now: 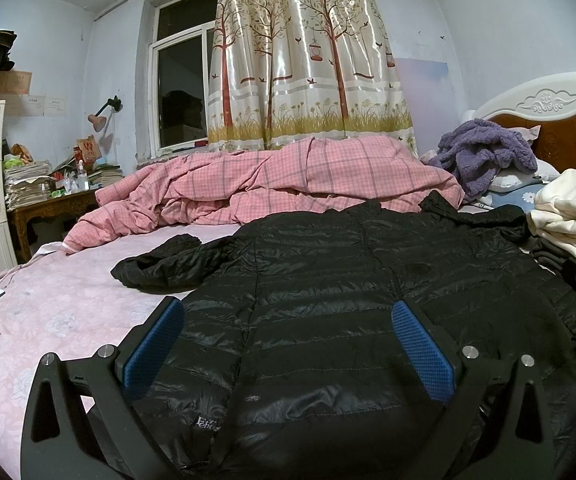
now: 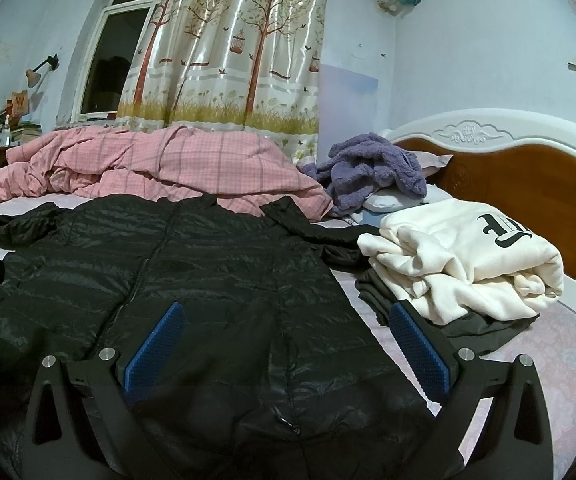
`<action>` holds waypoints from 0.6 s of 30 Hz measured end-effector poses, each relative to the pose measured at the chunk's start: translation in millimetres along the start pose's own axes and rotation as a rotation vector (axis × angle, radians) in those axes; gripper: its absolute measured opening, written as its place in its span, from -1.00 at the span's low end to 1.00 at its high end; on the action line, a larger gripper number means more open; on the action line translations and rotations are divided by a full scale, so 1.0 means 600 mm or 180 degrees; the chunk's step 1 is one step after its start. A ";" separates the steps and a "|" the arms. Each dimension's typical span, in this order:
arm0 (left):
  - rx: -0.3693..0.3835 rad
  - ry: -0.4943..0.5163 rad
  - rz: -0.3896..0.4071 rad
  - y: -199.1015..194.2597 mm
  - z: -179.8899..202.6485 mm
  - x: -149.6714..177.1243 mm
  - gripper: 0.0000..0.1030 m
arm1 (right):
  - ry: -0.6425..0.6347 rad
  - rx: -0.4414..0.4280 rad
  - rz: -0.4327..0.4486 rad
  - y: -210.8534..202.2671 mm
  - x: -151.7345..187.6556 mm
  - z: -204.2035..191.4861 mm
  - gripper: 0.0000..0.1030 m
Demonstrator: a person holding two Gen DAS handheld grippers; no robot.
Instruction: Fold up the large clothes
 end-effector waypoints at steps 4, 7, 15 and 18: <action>0.0000 0.0000 -0.0001 0.000 0.000 0.000 1.00 | -0.0016 -0.0009 0.0005 -0.001 0.000 0.000 0.99; 0.0024 -0.0024 0.0017 -0.005 -0.002 -0.003 1.00 | -0.0058 -0.0054 0.0035 -0.004 -0.005 0.001 0.99; 0.0482 -0.0018 0.0346 -0.079 -0.037 -0.021 1.00 | -0.0002 -0.0208 0.0237 -0.053 -0.022 0.031 0.99; 0.0288 0.0188 0.0473 -0.110 -0.056 -0.023 1.00 | 0.0106 -0.0302 0.0298 -0.086 -0.035 0.074 0.99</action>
Point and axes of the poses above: each gripper's, at about its wrist camera, not at the fingertips, and y roughly the way its jaws point, z to its right, x to its underside, the point moved 2 cm from there along y, roughly the way its jaws point, and after that the axes turned 12 degrees about -z, right-handed, at the moved point
